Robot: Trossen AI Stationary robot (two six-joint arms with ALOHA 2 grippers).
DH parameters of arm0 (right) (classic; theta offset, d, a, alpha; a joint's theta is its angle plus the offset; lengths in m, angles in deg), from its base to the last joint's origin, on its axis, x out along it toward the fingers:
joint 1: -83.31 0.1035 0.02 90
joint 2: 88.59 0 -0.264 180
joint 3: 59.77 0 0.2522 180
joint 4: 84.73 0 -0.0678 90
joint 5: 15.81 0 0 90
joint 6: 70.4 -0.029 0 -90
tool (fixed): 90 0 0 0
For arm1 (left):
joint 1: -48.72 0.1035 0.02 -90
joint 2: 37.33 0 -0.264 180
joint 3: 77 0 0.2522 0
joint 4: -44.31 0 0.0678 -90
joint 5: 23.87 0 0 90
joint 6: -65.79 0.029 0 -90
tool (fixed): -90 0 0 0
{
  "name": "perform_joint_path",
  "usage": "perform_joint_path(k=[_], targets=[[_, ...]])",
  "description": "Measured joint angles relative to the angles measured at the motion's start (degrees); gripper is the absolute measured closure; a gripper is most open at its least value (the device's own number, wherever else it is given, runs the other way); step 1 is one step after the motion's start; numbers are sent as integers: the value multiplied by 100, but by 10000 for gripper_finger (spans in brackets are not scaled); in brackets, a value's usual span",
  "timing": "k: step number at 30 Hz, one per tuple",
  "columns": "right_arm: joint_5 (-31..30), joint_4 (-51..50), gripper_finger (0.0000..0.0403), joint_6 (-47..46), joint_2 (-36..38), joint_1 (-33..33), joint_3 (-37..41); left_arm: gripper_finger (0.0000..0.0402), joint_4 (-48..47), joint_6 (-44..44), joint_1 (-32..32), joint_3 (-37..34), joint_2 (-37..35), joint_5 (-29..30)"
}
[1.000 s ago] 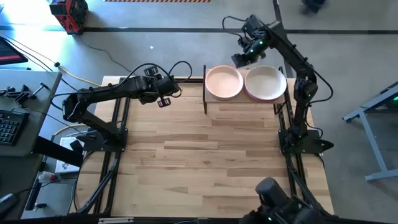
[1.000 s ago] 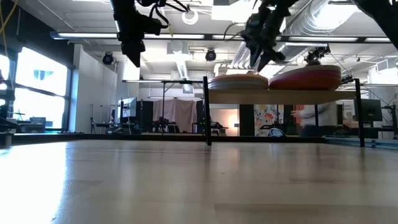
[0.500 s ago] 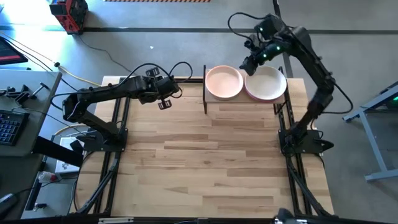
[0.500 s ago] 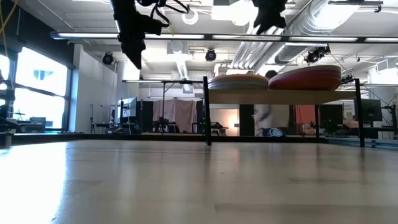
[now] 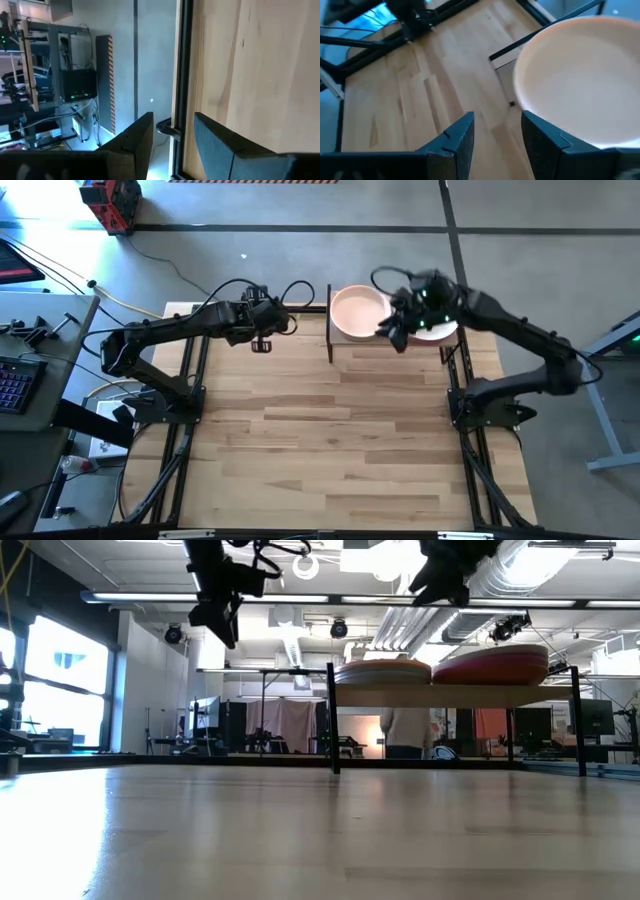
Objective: Place and stack plates onto a shelf
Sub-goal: Return to Home Position
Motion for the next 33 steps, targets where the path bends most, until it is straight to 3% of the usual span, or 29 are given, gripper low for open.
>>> perform_joint_path(k=[9, 16, 25, 30, 33], targets=[[-1, 2405, 261, -702, 1176, 616, 2397, 271, 197, -630, 2, 0, 0, -4], [-3, 3428, 261, -797, 1937, 795, 3673, 271, 568, -755, 45, 0, 2, -50], [-17, 3976, 261, -735, 3588, 725, 4931, 271, 717, -1926, 30, 0, -46, -112], [-11, 3972, 261, -460, 4392, 725, 5328, 271, 775, -2639, 35, -89, -594, -1063], [91, 3847, 261, -447, 4762, 725, 5415, 271, 835, -2878, 41, -311, -1165, -1212]])
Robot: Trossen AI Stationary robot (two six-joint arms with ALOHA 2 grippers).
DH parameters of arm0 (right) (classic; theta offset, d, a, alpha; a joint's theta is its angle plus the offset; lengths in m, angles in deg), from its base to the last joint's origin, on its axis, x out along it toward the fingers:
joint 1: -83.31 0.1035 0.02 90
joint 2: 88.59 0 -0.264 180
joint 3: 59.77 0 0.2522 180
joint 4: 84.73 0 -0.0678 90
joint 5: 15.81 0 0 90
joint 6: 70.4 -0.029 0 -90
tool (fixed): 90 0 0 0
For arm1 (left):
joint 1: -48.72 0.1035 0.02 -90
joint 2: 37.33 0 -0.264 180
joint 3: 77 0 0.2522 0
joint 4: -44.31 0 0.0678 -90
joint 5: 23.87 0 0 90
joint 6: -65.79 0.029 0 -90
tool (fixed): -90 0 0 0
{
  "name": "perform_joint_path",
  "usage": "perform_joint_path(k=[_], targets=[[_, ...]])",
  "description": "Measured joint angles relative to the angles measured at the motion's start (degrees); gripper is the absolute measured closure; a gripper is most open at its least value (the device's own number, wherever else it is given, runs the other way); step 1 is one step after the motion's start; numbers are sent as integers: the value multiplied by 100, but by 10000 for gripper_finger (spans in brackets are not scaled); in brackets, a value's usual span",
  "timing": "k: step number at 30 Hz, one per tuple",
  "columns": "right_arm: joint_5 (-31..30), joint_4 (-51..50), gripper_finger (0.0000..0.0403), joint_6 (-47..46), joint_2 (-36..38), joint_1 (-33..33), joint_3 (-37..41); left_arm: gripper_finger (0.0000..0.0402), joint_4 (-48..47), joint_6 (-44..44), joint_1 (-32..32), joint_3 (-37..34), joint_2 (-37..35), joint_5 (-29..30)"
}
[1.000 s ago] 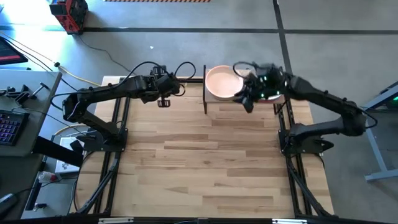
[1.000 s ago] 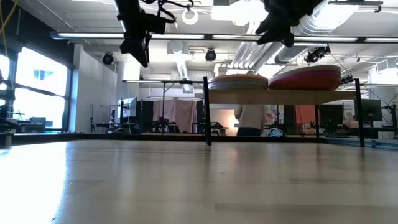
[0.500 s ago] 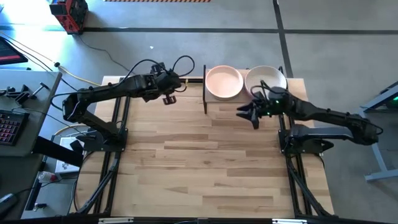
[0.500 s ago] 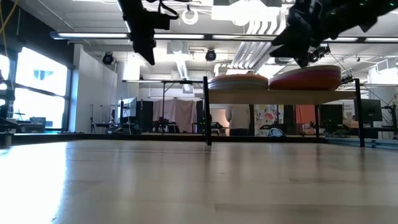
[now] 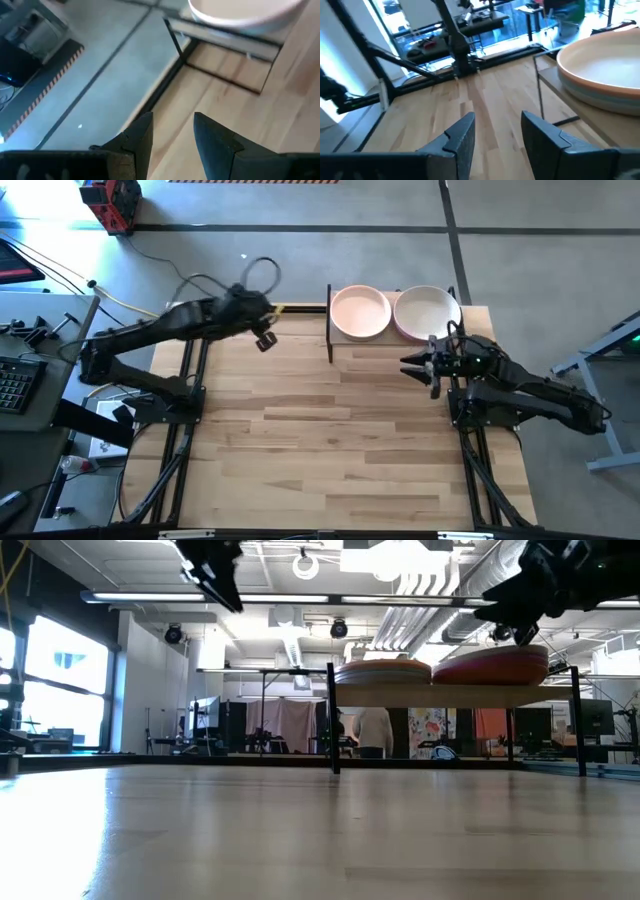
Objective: Place and stack plates onto a shelf
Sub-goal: Return to Home Position
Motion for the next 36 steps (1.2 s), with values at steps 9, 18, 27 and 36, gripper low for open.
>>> perform_joint_path(k=[9, 18, 27, 36], targets=[[661, -518, 261, 64, 688, 2, 1, 271, 33, -709, -50, -659, -1579, 160], [743, -989, 261, 211, 1022, 69, 2, 271, 620, -1267, -263, -1976, -2982, 311], [848, 232, 261, -214, 1039, 174, 776, 271, 2057, -1210, -687, -3609, -4090, 480], [1254, 1390, 261, -1048, 1039, 173, 1579, 271, 3392, -816, -1308, -4990, -4947, -220]])
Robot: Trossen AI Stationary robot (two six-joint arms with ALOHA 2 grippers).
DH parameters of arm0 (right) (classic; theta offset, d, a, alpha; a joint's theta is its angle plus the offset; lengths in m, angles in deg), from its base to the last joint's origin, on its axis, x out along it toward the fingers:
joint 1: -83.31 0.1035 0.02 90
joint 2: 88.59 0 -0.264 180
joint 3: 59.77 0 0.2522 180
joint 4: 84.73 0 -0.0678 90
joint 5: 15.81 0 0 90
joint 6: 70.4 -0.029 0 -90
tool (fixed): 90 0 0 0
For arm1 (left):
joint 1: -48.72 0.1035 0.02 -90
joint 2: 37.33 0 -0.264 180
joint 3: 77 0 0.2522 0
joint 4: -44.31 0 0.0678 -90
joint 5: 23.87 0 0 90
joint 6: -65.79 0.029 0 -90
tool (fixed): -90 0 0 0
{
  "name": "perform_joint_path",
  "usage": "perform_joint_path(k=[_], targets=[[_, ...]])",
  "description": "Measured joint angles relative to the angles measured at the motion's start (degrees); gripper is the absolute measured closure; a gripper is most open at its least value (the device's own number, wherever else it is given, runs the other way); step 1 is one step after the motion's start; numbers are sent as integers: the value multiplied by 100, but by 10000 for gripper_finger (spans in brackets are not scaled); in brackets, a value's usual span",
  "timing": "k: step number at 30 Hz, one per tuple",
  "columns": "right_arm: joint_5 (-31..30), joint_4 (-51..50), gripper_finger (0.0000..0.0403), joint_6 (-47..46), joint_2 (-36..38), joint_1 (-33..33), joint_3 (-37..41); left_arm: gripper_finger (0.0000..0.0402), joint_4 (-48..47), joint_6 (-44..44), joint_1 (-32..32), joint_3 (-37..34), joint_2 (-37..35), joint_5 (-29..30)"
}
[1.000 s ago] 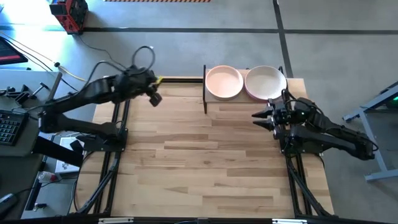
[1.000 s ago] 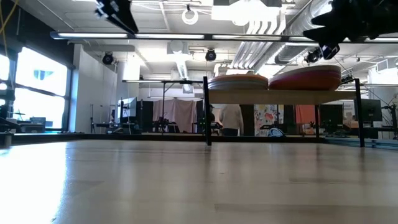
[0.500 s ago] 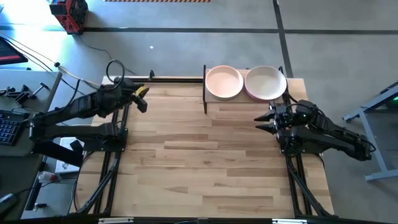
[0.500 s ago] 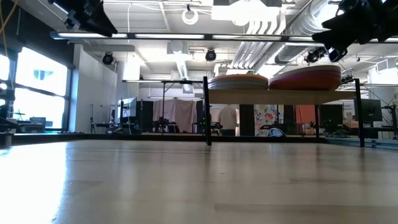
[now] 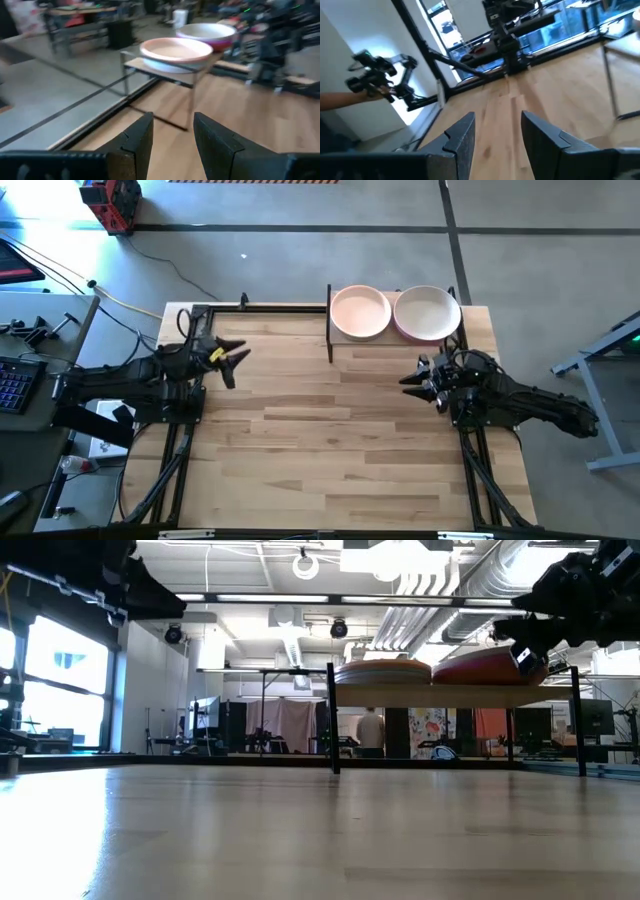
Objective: Place and stack plates onto a shelf
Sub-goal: Return to Home Position
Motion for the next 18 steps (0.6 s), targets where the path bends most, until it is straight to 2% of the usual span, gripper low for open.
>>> perform_joint_path(k=[4, 11, 18], targets=[[314, 169, 261, -224, -1, 4, 113, 271, 604, 2, -246, -585, -373, -394], [326, 150, 261, -173, 0, 4, 113, 271, 940, -45, -538, -1245, -855, -1183], [329, -446, 261, -112, 0, 4, 113, 271, 997, -40, -667, -1573, -1123, -1446]])
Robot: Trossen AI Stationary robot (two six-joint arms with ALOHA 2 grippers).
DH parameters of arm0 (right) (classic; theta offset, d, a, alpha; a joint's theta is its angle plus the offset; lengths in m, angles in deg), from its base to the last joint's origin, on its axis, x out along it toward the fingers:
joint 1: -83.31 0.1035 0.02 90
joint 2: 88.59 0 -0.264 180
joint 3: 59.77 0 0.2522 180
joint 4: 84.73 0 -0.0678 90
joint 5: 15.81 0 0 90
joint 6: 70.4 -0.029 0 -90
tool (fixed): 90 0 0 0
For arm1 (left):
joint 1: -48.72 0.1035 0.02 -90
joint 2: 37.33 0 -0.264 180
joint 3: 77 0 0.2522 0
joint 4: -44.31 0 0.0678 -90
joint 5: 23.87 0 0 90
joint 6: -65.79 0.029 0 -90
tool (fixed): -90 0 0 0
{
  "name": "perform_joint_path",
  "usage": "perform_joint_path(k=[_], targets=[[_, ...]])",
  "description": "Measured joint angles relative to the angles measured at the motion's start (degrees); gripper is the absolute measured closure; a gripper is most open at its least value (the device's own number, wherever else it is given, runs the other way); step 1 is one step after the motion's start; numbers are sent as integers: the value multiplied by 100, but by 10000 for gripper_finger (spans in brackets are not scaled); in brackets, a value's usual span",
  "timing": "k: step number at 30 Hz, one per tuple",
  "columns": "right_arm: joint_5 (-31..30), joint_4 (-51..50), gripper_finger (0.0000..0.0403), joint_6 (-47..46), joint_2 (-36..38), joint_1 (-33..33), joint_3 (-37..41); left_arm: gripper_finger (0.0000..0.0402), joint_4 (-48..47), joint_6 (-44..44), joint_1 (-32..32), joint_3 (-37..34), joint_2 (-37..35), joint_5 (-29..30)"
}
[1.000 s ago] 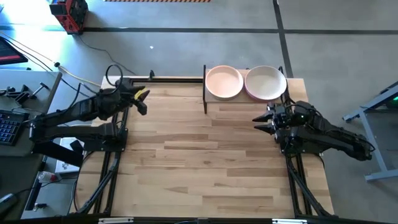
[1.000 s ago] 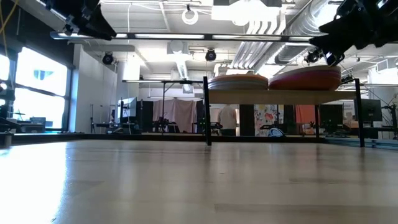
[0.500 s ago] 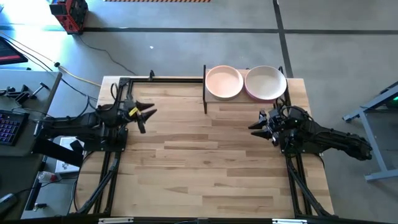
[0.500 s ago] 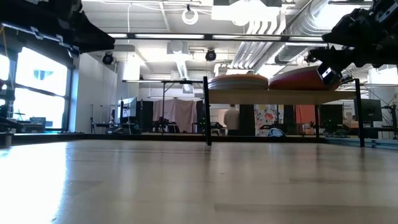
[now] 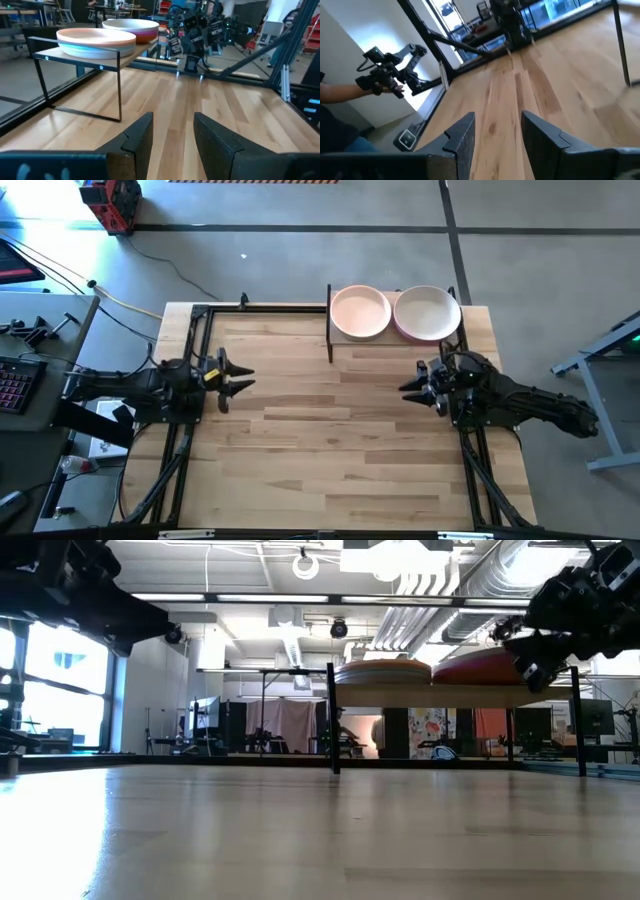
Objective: Place and stack plates onto a shelf
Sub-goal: Return to Home Position
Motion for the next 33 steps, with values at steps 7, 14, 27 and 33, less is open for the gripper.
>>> perform_joint_path(k=[7, 14, 27, 33], targets=[[-65, -334, 261, 329, 0, 199, 21, 271, 43, 90, -19, -319, -187, 16], [-321, 268, 261, 609, -85, 519, 308, 271, 172, 408, -17, -557, -331, 23], [-366, 263, 261, 448, -92, 586, 308, 271, 454, 698, -15, -702, -348, 81], [-366, 264, 261, 406, -92, 586, 308, 271, 452, 741, -15, -699, -338, 146]])
